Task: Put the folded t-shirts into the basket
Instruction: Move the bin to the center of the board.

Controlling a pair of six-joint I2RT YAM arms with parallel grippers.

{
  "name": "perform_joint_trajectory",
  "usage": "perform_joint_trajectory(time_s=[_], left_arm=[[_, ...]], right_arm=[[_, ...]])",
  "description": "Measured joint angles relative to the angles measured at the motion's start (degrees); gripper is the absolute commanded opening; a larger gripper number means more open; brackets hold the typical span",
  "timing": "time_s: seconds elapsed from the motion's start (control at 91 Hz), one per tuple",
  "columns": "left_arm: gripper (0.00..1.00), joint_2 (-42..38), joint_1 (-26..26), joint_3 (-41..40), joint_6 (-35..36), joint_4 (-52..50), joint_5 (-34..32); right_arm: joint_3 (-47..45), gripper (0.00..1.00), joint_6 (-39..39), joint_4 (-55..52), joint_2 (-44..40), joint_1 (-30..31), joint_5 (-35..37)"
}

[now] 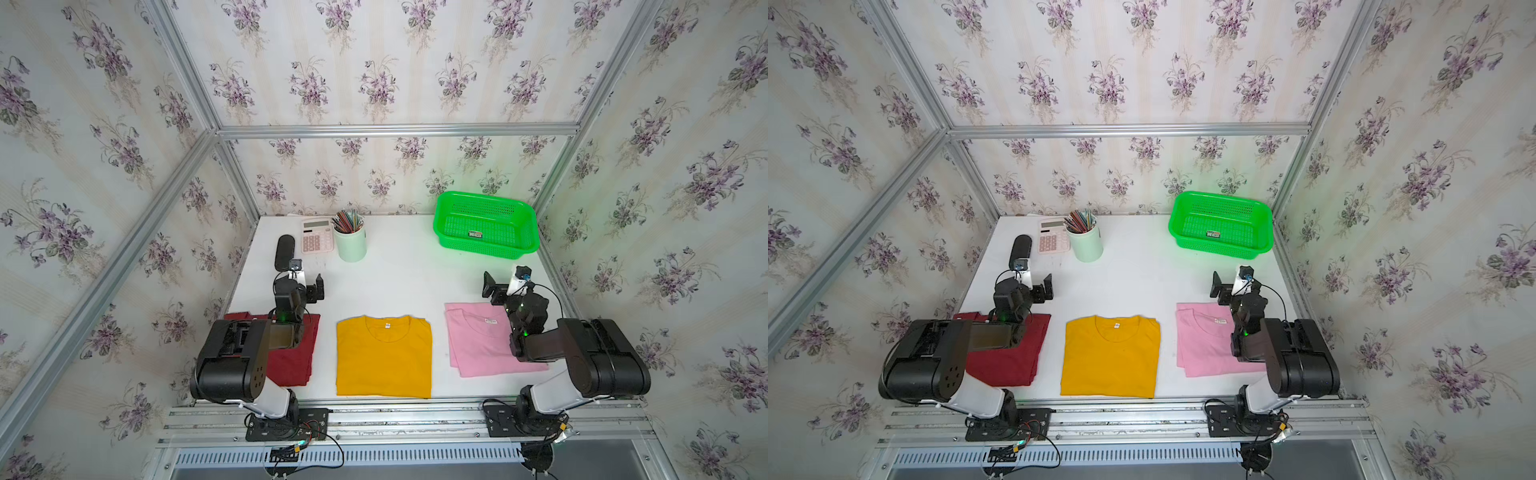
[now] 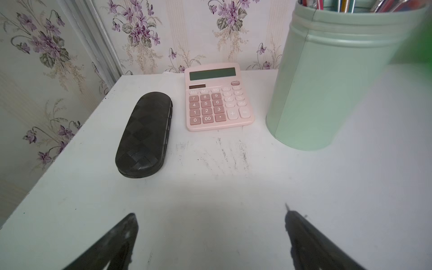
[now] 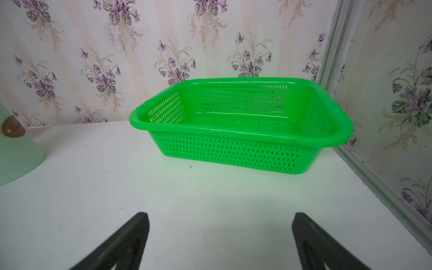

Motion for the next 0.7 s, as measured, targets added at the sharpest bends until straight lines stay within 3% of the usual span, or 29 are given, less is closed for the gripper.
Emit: perform_joint_trajectory(time_s=[0.703], left_arm=[[1.00,0.0,0.0,-0.1,0.0,0.0,0.0]], right_arm=[[-0.9,1.00,0.2,-0.5,-1.6,0.0,0.5]])
